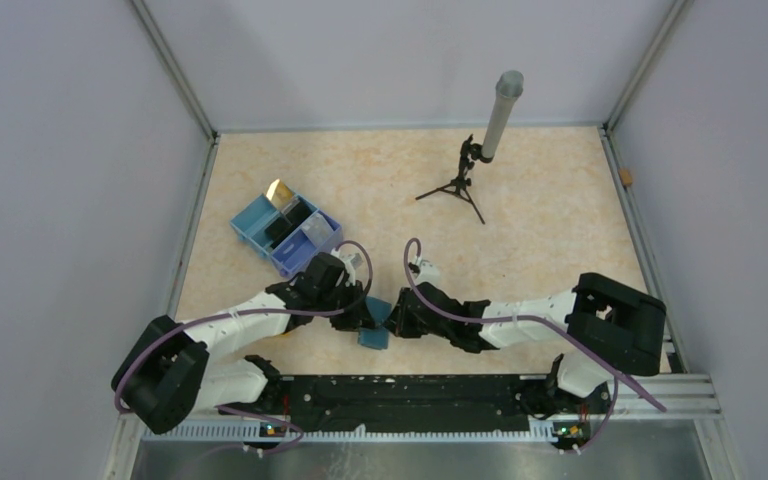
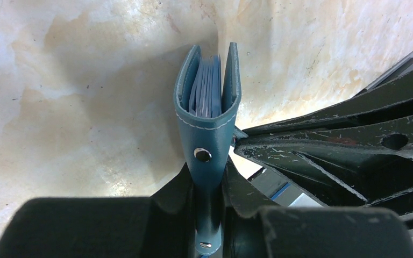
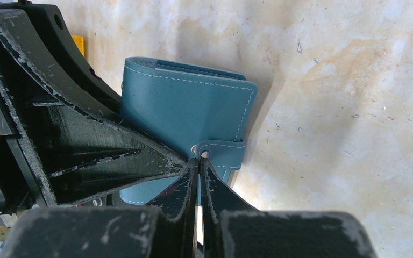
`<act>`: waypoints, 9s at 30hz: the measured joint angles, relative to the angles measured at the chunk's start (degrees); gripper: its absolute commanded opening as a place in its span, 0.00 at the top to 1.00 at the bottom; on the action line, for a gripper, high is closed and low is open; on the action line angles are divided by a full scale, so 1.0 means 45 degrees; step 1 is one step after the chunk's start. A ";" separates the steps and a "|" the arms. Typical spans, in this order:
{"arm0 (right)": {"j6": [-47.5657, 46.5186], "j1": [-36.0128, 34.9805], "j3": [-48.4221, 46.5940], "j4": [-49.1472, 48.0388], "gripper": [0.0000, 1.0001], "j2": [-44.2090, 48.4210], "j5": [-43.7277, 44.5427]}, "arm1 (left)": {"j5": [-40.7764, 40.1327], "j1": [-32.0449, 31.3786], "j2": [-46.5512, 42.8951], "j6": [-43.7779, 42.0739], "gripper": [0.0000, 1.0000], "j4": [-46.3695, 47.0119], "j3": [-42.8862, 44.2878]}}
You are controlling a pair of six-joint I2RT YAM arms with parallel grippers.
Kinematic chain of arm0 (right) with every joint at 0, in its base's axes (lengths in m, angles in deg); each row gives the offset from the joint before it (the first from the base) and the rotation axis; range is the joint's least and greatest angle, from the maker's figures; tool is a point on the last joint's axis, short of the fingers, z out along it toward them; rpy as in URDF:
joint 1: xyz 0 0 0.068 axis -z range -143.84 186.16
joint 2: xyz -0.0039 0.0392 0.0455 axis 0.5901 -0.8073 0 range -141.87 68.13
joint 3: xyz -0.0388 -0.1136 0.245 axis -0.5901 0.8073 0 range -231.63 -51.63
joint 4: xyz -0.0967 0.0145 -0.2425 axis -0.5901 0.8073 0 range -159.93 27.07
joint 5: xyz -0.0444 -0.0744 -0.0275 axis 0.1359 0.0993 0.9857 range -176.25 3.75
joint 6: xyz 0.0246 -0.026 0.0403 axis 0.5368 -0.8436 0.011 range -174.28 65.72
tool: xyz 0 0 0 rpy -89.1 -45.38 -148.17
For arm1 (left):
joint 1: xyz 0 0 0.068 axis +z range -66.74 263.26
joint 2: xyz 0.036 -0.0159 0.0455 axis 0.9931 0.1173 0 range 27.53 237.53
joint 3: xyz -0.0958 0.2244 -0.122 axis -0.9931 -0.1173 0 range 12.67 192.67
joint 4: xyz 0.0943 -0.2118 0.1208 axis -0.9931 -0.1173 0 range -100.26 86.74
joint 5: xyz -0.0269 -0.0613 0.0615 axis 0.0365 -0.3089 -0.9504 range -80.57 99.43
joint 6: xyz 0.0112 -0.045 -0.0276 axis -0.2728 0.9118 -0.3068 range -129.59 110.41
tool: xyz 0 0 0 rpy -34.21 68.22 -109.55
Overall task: Put the credit cards into the card holder
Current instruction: Close the card holder at the center of the board.
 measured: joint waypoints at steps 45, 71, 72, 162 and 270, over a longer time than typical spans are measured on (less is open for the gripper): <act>-0.0559 0.0194 -0.0325 -0.0350 1.00 -0.0641 -0.0573 | 0.0772 0.0282 0.0194 -0.1083 1.00 0.0573 -0.0253; -0.0850 0.0588 -0.1530 0.1248 1.00 -0.1161 -0.1457 | 0.0913 0.0335 -0.0393 -0.1282 1.00 0.1452 -0.0981; -0.0850 0.0593 -0.1593 0.1311 1.00 -0.1190 -0.1472 | 0.0889 0.0335 -0.0461 -0.1282 1.00 0.1477 -0.1030; -0.3186 0.1243 -0.3143 0.0505 1.00 -0.2385 -0.2118 | -0.0947 0.2064 -0.4522 -0.0452 1.00 -0.2963 -0.0947; -0.4809 0.3478 -0.3789 -0.1093 1.00 -0.4862 -0.9564 | 0.0330 0.2152 -0.2720 -0.1243 1.00 -0.2317 -0.0695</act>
